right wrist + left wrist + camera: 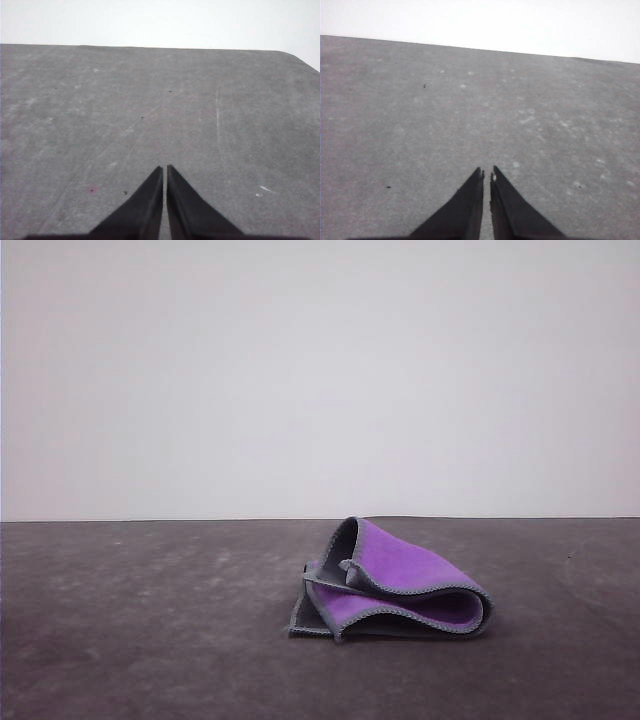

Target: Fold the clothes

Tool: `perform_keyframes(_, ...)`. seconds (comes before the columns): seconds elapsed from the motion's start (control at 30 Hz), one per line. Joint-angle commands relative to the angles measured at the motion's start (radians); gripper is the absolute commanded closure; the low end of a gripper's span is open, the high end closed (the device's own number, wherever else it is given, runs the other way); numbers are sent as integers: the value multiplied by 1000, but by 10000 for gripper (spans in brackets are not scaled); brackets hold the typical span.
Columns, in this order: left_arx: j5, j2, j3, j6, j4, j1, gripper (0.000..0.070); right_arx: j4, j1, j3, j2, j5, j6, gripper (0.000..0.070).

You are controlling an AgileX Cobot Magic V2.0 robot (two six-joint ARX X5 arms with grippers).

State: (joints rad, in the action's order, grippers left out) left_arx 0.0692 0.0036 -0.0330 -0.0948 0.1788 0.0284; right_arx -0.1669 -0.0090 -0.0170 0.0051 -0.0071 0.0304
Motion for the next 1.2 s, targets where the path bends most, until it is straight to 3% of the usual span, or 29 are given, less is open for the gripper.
perform_keyframes(0.0, -1, 0, 19, -4, 8, -1, 689, 13, -1, 5, -2, 2, 11, 693)
perform_keyframes(1.17, -1, 0, 19, -4, 8, -1, 689, 13, -1, 5, -2, 2, 11, 693)
